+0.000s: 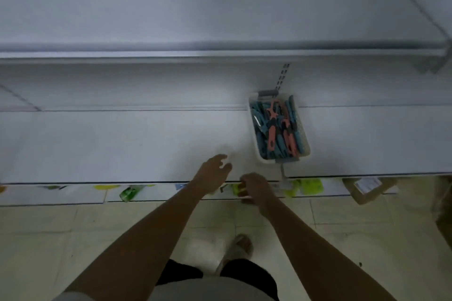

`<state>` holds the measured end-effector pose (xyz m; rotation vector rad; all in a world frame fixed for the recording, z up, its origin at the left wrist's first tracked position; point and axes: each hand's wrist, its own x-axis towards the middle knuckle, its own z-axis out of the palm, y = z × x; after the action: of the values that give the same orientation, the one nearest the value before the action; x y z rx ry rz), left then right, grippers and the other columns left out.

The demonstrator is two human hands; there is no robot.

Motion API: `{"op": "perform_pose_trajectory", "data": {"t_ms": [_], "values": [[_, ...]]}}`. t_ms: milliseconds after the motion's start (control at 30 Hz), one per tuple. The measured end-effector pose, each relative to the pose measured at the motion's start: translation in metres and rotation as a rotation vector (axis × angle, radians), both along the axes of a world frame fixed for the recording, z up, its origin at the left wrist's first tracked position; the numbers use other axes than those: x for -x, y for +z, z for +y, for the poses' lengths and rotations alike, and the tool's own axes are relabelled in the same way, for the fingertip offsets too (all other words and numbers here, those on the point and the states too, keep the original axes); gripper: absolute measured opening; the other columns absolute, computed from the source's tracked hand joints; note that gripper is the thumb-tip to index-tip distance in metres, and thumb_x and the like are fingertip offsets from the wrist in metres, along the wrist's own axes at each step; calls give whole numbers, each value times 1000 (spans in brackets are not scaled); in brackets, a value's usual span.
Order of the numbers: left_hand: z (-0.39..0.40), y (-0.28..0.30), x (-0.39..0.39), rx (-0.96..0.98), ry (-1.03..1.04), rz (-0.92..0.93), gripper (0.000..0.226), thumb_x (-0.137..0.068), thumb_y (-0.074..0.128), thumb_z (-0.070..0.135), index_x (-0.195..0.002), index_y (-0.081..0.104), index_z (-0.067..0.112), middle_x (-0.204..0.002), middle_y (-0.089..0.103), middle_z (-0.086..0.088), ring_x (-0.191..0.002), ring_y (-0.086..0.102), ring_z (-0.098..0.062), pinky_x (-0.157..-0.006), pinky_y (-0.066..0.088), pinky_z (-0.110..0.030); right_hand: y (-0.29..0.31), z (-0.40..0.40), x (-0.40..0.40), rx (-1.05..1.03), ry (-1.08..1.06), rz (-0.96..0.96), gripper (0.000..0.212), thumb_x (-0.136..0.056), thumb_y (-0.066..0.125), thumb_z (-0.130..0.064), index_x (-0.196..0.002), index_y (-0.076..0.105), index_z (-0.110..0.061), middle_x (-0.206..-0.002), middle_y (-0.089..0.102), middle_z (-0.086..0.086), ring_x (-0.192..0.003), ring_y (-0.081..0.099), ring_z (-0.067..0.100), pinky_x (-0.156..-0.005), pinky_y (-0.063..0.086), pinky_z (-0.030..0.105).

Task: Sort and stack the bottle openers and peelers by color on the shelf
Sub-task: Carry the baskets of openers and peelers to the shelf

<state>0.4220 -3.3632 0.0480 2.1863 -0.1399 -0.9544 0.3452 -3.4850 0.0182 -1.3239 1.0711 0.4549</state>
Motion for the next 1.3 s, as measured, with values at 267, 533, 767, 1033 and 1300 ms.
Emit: {"op": "perform_pose_trajectory", "data": {"t_ms": [267, 533, 767, 1033, 1300], "values": [[213, 50, -12, -433, 108, -89, 54, -100, 33, 48, -128, 62, 12, -139, 56, -11, -125, 53, -31, -96, 42, -31, 60, 154, -86, 381, 1168, -271, 31, -88, 49, -37, -75, 62, -13, -78, 67, 4, -74, 64, 24, -64, 50, 26], [424, 64, 11, -419, 526, -33, 60, -103, 29, 53, -140, 53, 13, -149, 47, -11, -133, 45, -30, -105, 37, -37, 81, 370, -138, 483, 1690, -405, 35, -90, 40, -55, -90, 54, -23, -110, 64, 7, -99, 59, 24, -75, 40, 32], [651, 29, 64, -400, 902, 91, 63, -98, 33, 62, -145, 48, 23, -149, 48, -6, -135, 45, -29, -107, 37, -39, 67, 637, -149, 533, 2110, -464, 51, -97, 37, -55, -111, 64, -13, -114, 64, 5, -102, 60, 23, -90, 49, 34], [883, 71, 122, -475, 1192, 84, 62, -97, 36, 60, -141, 51, 19, -145, 52, -9, -133, 47, -31, -108, 39, -41, 107, 914, -119, 578, 2357, -709, 59, -98, 37, -55, -135, 55, -13, -140, 54, 8, -124, 52, 28, -102, 43, 39], [1045, 119, 171, -577, 1428, 68, 63, -95, 35, 62, -141, 50, 23, -145, 52, -5, -131, 48, -29, -107, 40, -42, 159, 1125, -93, 566, 2569, -990, 56, -98, 36, -53, -128, 60, -12, -135, 59, 7, -119, 55, 26, -98, 45, 37]]}}
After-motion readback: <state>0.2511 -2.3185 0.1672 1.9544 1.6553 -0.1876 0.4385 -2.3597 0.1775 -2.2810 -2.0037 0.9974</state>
